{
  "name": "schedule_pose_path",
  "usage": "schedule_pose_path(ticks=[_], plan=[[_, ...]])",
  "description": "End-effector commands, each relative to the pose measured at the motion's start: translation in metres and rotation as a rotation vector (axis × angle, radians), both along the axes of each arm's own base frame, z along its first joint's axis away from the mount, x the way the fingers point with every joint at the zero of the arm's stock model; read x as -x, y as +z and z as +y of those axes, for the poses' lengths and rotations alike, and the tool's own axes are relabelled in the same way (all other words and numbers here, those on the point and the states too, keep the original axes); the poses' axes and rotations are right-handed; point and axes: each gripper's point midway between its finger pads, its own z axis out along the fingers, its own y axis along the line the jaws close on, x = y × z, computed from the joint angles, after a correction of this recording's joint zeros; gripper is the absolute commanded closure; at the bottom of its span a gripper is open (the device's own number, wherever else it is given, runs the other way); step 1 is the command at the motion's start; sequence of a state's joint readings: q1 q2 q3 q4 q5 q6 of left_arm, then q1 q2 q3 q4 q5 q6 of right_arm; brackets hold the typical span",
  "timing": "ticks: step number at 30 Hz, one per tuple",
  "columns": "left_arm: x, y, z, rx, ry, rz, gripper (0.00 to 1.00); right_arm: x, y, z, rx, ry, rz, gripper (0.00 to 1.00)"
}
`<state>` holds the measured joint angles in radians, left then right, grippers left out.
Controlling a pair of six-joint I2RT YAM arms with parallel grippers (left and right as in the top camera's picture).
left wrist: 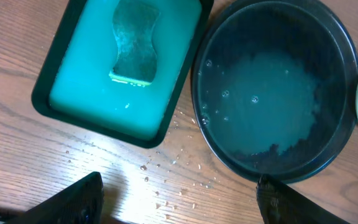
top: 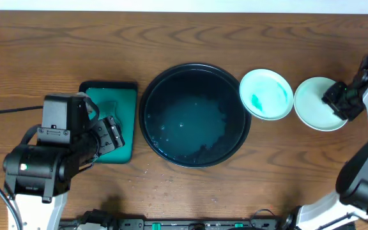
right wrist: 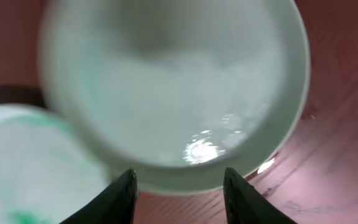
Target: Clean dirty plates on tray and stack at the side
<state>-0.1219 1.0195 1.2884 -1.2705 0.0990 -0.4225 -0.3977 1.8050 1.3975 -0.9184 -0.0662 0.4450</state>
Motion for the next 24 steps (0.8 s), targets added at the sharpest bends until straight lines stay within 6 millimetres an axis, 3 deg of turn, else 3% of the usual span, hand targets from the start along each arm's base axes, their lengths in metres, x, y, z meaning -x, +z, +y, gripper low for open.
schedule_pose_path(ticks=[1, 2, 6, 11, 14, 20, 24], plan=[[-0.002, -0.006, -0.001, 0.0, 0.005, 0.026, 0.21, -0.011, 0.051, 0.028, 0.026, 0.12, -0.144, 0.48], [-0.002, -0.007, -0.001, 0.0, 0.004, 0.029, 0.21, -0.01, 0.057, 0.033, 0.027, 0.13, -0.155, 0.44], [-0.005, -0.011, -0.001, -0.003, 0.005, 0.048, 0.21, 0.001, 0.063, 0.055, 0.002, 0.134, -0.125, 0.43], [-0.007, -0.016, -0.002, -0.007, 0.005, 0.073, 0.21, 0.028, 0.039, 0.068, -0.047, -0.046, 0.029, 0.44], [-0.009, -0.019, -0.002, -0.008, 0.005, 0.088, 0.21, 0.034, 0.021, 0.077, -0.065, -0.064, 0.063, 0.46], [-0.012, -0.025, -0.002, -0.012, 0.005, 0.115, 0.21, 0.027, -0.009, 0.094, -0.059, -0.016, 0.027, 0.46], [-0.013, -0.026, -0.002, -0.013, 0.005, 0.121, 0.21, 0.001, -0.02, 0.109, -0.033, 0.154, -0.1, 0.44]])
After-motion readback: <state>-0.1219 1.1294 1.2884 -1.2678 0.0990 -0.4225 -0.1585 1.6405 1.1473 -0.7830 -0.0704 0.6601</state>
